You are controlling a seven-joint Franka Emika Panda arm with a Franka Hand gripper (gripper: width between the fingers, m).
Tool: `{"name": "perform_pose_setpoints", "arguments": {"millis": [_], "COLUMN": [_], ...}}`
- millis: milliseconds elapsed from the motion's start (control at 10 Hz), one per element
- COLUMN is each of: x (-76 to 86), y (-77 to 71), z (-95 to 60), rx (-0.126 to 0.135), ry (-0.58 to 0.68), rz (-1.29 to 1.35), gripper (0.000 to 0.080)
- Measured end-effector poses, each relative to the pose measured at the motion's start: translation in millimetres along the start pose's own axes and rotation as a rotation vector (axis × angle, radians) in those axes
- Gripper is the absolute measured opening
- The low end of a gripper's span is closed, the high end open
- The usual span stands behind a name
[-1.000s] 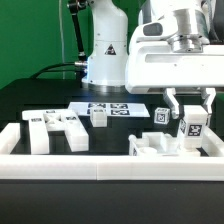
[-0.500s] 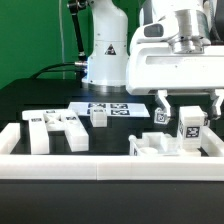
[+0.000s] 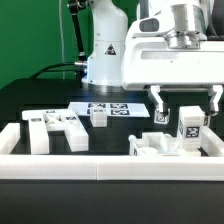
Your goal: Assemble chair
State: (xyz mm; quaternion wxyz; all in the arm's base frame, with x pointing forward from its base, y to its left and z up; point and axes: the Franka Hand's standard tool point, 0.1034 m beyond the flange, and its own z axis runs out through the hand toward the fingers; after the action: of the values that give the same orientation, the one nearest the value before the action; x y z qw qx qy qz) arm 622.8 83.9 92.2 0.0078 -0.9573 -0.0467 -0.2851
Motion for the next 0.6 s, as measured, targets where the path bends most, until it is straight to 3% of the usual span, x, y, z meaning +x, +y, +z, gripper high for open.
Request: {"name": "perform_pose_setpoints", "arguments": {"millis": [200,500,600], "x": [13.1,5.7,-1.9], "y": [2.8,-0.2,-4.7], "z": [-9.6,-6.0,-3.6], "rx": [0.005,0.014,0.036], "ry": [-0.014,-0.061,-0.177], "rz": [0.001,0.000,0.002], "gripper": [0.0649,0.0649,0.0649]}}
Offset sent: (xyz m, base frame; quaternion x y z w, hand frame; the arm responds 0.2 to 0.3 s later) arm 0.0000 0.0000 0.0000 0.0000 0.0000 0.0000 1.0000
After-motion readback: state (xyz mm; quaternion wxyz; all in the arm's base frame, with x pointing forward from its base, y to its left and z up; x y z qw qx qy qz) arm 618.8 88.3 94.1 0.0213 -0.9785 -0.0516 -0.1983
